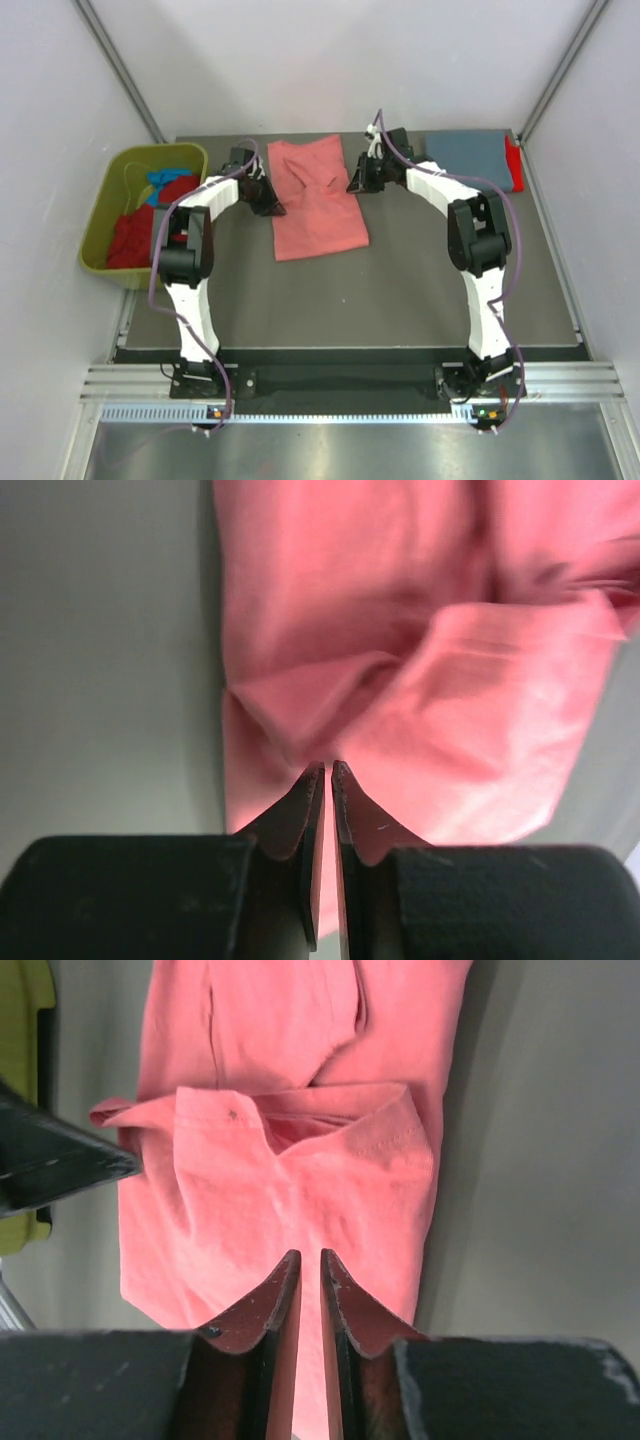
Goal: Fold and stack the t-shirts
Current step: Fold the tshirt
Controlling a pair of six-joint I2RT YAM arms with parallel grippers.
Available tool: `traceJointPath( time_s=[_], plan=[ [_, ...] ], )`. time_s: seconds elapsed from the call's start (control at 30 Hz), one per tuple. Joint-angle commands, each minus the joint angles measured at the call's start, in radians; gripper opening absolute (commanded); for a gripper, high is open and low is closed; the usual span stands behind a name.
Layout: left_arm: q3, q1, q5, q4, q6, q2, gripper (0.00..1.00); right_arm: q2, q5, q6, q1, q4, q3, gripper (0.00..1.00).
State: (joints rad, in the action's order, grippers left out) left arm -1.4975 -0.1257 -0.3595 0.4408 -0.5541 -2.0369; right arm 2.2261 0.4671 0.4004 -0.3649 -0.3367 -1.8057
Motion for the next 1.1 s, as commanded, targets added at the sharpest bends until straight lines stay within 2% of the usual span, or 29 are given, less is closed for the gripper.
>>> traceJointPath(
  time_s=[0.0, 0.1, 0.3, 0.47, 0.53, 0.6, 0.63, 0.77, 0.83, 0.97, 1.07],
  plan=[
    [-0.079, -0.002, 0.009, -0.053, 0.017, -0.081, 0.12, -0.008, 0.008, 0.017, -0.008, 0.062, 0.002, 0.14],
    [-0.203, 0.000, 0.110, 0.013, 0.062, -0.164, 0.12, 0.018, -0.024, 0.020, 0.000, 0.059, 0.005, 0.13],
    [-0.411, 0.001, 0.215, 0.125, 0.108, -0.279, 0.13, 0.021, -0.064, 0.000, 0.041, 0.053, 0.039, 0.12],
    [-0.484, 0.003, 0.306, 0.228, 0.074, -0.251, 0.15, -0.025, -0.081, -0.006, 0.067, 0.028, 0.066, 0.13],
    [-0.481, 0.003, 0.326, 0.260, 0.066, -0.220, 0.16, -0.060, -0.084, -0.015, 0.072, -0.002, 0.065, 0.17],
    [-0.449, 0.001, 0.301, 0.271, 0.072, -0.162, 0.17, -0.089, -0.064, -0.037, 0.072, -0.030, 0.080, 0.23],
    [-0.425, 0.000, 0.283, 0.274, 0.074, -0.135, 0.20, -0.123, -0.048, -0.044, 0.072, -0.031, 0.116, 0.29],
    [-0.159, -0.005, 0.142, 0.198, 0.092, 0.021, 0.28, -0.198, 0.017, -0.107, 0.072, -0.022, 0.244, 0.41],
    [-0.074, -0.024, 0.096, 0.181, 0.097, 0.101, 0.30, -0.220, 0.034, -0.124, 0.070, -0.019, 0.291, 0.44],
    [0.138, -0.049, 0.100, 0.156, 0.100, 0.213, 0.35, -0.201, 0.079, -0.173, 0.070, -0.044, 0.319, 0.45],
    [0.238, -0.052, 0.103, 0.113, 0.088, 0.245, 0.37, -0.192, 0.085, -0.198, 0.067, -0.039, 0.341, 0.45]
  ],
)
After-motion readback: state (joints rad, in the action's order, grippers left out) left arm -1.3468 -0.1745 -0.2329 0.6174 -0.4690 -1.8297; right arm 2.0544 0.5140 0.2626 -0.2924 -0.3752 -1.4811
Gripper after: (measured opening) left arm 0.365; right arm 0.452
